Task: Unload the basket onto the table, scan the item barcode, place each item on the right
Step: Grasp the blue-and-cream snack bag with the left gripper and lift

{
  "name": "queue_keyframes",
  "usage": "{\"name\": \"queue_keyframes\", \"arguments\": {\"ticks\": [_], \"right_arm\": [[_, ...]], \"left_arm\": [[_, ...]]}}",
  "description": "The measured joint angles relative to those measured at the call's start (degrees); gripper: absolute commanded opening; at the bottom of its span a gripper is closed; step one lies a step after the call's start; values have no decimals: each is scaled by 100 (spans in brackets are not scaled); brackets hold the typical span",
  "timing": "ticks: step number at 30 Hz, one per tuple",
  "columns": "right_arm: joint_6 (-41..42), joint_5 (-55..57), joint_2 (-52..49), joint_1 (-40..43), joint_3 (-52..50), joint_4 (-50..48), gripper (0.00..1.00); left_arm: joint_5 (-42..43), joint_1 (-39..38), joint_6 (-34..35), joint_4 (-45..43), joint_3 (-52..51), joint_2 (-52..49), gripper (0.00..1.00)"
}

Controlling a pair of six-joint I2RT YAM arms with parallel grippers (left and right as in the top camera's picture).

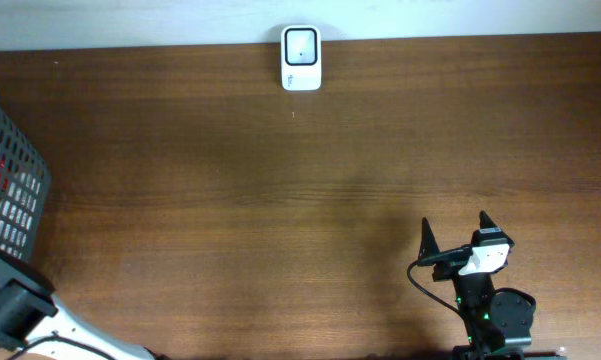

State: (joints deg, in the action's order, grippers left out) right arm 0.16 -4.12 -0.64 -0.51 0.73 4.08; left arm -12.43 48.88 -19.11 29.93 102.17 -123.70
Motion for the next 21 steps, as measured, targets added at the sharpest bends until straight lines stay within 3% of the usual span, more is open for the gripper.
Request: {"name": "queue_keyframes", "arguments": {"ticks": [11, 14, 17, 21], "right_arm": [[2, 0, 0, 0, 0, 0, 99], [4, 0, 0, 0, 0, 0, 99], [0, 0, 0, 0, 0, 0, 98], [2, -2, 2, 0, 0, 0, 98]], "left_arm": [[1126, -9, 914, 4, -17, 2675, 0], [1895, -17, 1303, 79, -17, 3593, 0], [2863, -269, 1731, 957, 15, 4321, 0], [3340, -1615, 1941, 2269, -184, 4448, 0]]}}
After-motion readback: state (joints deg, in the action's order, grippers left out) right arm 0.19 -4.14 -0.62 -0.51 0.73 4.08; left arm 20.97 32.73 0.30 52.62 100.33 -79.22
